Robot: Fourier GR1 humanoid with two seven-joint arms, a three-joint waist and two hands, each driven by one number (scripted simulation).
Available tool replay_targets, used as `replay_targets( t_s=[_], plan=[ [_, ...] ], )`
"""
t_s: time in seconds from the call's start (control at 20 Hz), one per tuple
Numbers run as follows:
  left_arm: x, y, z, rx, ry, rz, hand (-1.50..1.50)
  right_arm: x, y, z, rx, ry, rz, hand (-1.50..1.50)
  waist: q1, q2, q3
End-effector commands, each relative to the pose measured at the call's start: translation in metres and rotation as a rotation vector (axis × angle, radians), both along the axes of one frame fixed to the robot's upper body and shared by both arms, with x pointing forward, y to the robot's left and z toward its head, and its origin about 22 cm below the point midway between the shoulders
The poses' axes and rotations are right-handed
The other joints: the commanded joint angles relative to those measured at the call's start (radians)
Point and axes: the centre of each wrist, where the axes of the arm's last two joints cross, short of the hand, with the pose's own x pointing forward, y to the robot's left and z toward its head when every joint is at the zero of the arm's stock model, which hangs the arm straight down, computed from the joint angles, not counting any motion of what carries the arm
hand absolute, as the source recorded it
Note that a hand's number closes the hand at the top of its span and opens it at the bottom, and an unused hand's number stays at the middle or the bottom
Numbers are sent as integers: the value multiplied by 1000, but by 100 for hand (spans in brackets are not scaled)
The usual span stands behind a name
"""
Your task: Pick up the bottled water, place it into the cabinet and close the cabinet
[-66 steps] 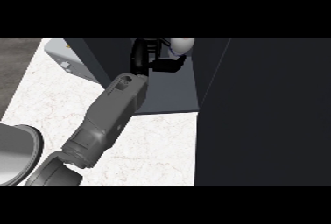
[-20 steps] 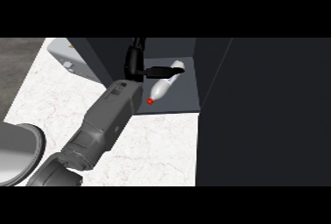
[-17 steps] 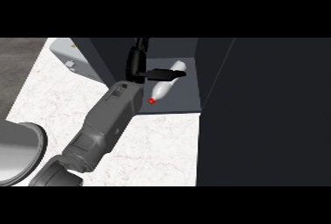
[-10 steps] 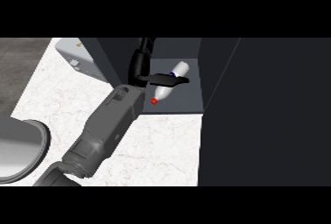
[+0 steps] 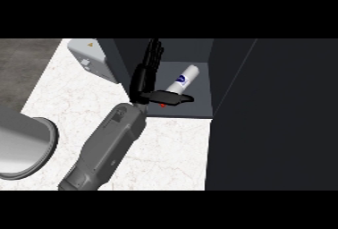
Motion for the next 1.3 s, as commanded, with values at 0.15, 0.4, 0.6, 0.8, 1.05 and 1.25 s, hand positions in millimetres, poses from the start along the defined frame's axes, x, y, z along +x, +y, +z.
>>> replay_targets(
  t_s=[0.15,0.4,0.6,0.8,1.05,1.25],
  plan=[
    [-55,37,-10,-78,10,53,-150,-7,10,2,17,13,15,-150,24,-8,-3],
    [-119,41,-2,-146,1,35,-150,-6,8,5,-2,-14,20,-150,-2,2,-3],
    [-163,45,24,-164,25,-27,-150,-5,3,17,-67,-28,93,-150,-9,5,-3],
    [-206,61,30,-177,-25,-28,-150,-4,4,21,-178,-13,203,150,-7,7,-4],
    [-240,86,47,-160,-32,47,-150,-6,8,37,-262,-40,382,150,-2,7,-4],
    [-257,127,49,-158,-37,85,-150,-12,29,25,-252,-40,495,150,-8,7,-5]
  ],
)
